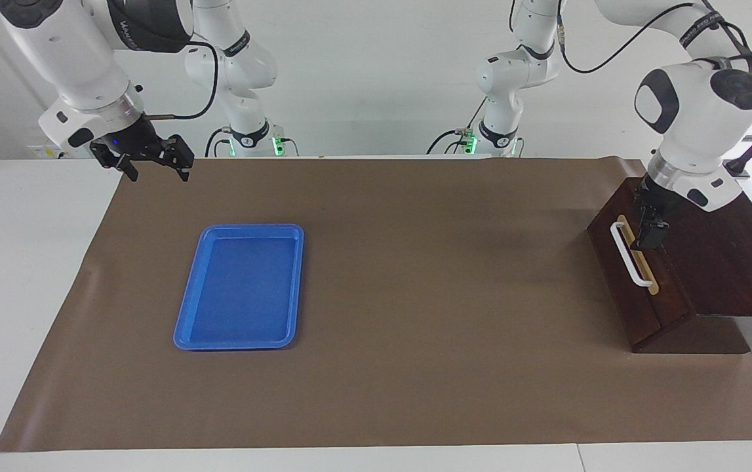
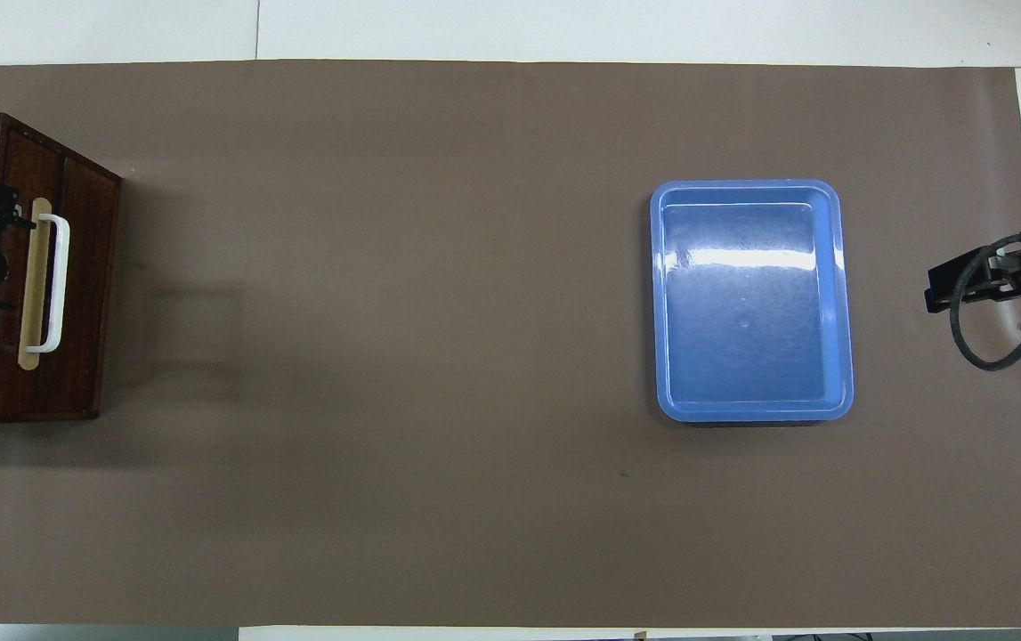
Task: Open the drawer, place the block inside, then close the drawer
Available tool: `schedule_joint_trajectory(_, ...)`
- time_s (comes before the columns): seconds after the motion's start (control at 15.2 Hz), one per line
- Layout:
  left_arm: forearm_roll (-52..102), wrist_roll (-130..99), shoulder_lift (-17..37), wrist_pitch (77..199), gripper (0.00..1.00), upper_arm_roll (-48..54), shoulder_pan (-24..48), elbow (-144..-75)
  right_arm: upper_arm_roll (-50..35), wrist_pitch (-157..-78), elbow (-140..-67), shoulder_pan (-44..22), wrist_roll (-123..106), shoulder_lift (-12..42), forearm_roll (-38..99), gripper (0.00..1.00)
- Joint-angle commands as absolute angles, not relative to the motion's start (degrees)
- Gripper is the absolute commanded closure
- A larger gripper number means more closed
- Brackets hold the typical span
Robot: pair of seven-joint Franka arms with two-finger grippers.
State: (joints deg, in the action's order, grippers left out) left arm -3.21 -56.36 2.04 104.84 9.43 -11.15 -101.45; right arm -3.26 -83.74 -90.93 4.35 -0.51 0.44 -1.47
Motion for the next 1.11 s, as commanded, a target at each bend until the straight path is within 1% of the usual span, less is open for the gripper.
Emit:
schedule_joint_trajectory(0.0,1.0,-31.4,-0.1,96.4,0.0,8.7,-10.0,-99.7,-3.8,-84.3,-91.5,5.2,-0.5,-0.3,-1.1,0.0)
schedule_joint_trajectory(0.13,0.4,-21.0,-0.4,93.1,0.0,8.0,-7.0,-99.2,-3.9,-84.2,-91.5,5.3,-0.5,-0.3,-1.1,0.0)
schedule_joint_trajectory(0.26,-0.7,-17.0,-0.4,91.1,0.0,6.0,-2.8,-99.2,-3.8,-84.2,-91.5,5.4,-0.6,-0.3,-1.1,0.0)
schedule_joint_trajectory(0.39,-2.0,-11.0,-0.4,88.5,0.0,-2.5,6.7,-98.7,-3.9,-84.2,-91.5,5.3,-0.6,-0.3,-1.1,0.0)
schedule_joint_trajectory(0.46,-1.9,-7.9,-0.4,87.3,0.0,-5.1,8.9,-97.7,-3.9,-84.2,-91.5,5.3,-0.6,-0.3,-1.1,0.0)
schedule_joint_trajectory(0.72,-2.3,-0.5,-0.6,88.1,0.0,-5.0,8.3,-97.8,-3.9,-84.3,-91.4,5.3,-0.6,-0.3,-1.1,0.0)
schedule_joint_trajectory(0.92,-2.1,0.9,-0.8,88.9,0.0,-4.1,8.3,-97.9,-3.9,-84.2,-91.4,5.4,-0.6,-0.3,-1.1,0.0)
schedule_joint_trajectory(0.98,-2.1,0.9,-0.8,88.8,0.0,-1.1,6.3,-97.9,-3.8,-84.2,-91.4,5.4,-0.6,-0.3,-1.1,0.0)
schedule_joint_trajectory(1.05,-2.1,0.9,-0.7,88.7,0.0,2.9,1.9,-97.7,-3.8,-84.3,-91.4,5.4,-0.6,-0.3,-1.1,0.0)
